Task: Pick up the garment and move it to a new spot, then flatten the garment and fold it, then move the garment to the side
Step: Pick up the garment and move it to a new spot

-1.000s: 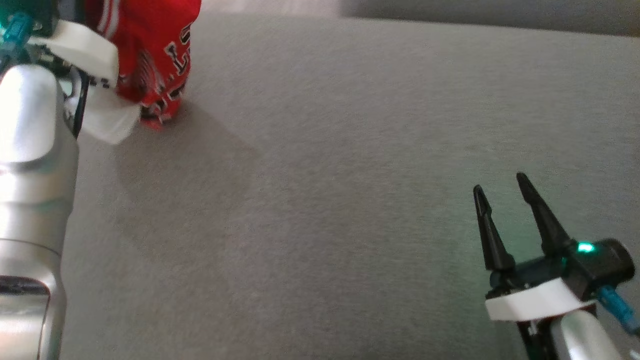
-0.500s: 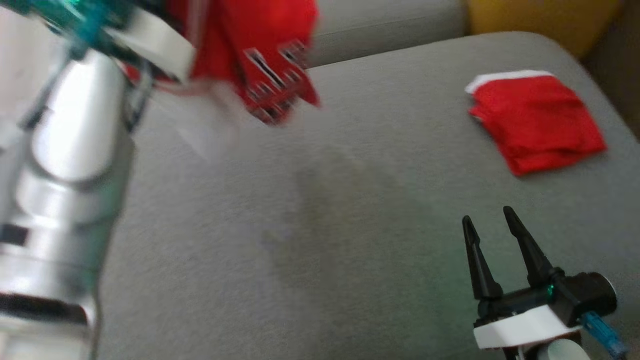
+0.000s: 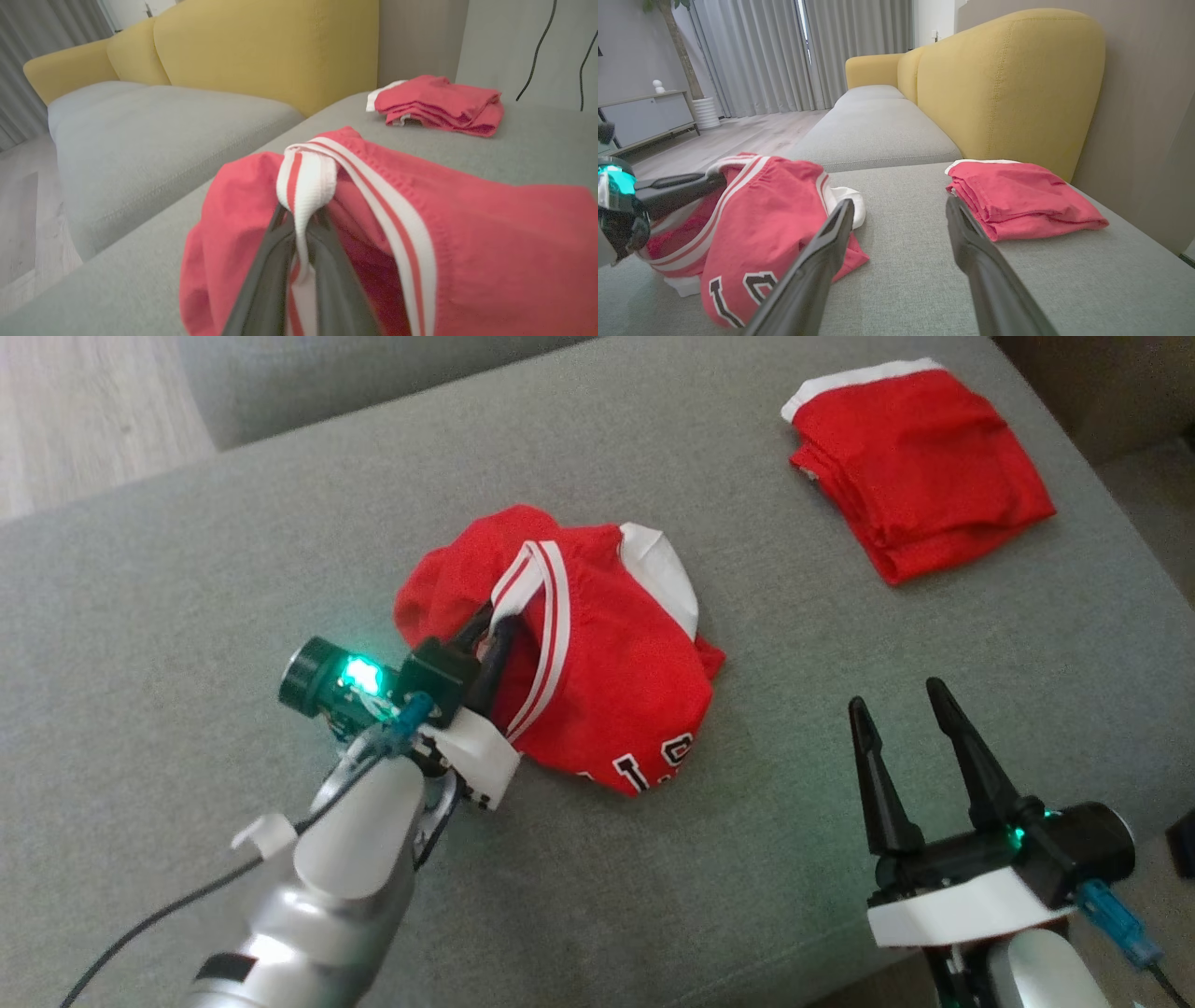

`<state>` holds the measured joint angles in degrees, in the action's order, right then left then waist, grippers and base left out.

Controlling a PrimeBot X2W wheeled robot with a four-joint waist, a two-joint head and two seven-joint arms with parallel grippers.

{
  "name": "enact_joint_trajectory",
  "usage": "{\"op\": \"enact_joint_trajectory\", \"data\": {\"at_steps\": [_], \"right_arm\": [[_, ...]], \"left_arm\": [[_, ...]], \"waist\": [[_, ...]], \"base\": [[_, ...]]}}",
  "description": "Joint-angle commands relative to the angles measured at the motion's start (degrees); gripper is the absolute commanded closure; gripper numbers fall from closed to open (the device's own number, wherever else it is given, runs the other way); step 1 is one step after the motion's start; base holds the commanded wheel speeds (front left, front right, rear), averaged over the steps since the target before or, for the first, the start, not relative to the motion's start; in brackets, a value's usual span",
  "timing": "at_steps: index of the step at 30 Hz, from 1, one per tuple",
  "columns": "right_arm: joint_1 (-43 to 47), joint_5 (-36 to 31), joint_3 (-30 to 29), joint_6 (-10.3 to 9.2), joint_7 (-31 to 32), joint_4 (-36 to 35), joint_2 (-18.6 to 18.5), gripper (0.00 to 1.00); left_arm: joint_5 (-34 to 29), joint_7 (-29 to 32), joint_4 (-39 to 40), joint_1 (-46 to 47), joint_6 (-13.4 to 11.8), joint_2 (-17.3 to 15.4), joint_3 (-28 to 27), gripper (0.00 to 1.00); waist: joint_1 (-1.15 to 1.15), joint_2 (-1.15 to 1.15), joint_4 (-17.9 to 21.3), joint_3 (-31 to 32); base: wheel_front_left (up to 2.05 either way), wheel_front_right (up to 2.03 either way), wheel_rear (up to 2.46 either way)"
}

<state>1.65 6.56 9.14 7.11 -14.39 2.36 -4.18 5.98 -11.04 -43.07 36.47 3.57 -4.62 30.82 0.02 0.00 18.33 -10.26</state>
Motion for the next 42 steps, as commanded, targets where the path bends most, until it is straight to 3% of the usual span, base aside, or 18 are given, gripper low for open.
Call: {"op": "enact_joint_trajectory", "data": {"at_steps": [1,2,6,13,20,30,42], "right_arm": [[-1.63,0.38,1.17,0.37,-0.61,-1.63,0.06,0.0],[-1.72,0.37,1.03,0.37,-0.61,-1.48,0.1,0.0],[-1.08,0.22,0.45,0.37,-0.61,-0.24,0.02,0.0],[1.85,0.11,-0.99,0.37,-0.61,1.67,0.04,0.0],[4.46,-0.01,-4.25,0.37,-0.61,2.95,0.28,0.0],[7.25,0.45,-5.11,0.37,-0.61,4.21,0.92,0.0],[8.97,0.22,-5.18,0.37,-0.61,5.18,1.23,0.0]], "left_arm": [[-0.29,-0.95,1.72,3.11,-0.63,-0.22,-1.29,0.23],[-0.26,-1.78,0.94,2.91,-1.43,0.23,-1.02,0.0],[0.79,-3.82,2.03,0.5,-5.28,1.37,-0.39,0.0],[2.0,-3.94,16.29,-11.99,-10.4,1.04,-2.62,0.0],[3.61,-3.95,29.96,-27.96,-13.93,-0.88,-9.09,0.0],[1.51,-3.96,38.44,-42.9,-14.95,-1.35,-13.31,0.0],[0.38,-3.96,37.89,-45.22,-13.16,-0.36,-15.39,0.0]], "waist": [[-0.02,0.0,0.1,-1.17],[-0.02,0.0,-0.32,-1.14],[-0.02,0.0,-3.39,1.89],[-0.02,0.0,-9.72,8.6],[-0.02,0.0,-16.19,13.07],[-0.02,0.0,-20.22,16.27],[-0.02,0.0,-21.16,17.64]], "base": [[0.0,0.0,0.0],[0.0,0.0,0.0],[0.0,0.0,0.0],[0.0,0.0,0.0],[0.0,0.0,0.0],[0.0,0.0,0.0],[0.0,0.0,0.0]]}}
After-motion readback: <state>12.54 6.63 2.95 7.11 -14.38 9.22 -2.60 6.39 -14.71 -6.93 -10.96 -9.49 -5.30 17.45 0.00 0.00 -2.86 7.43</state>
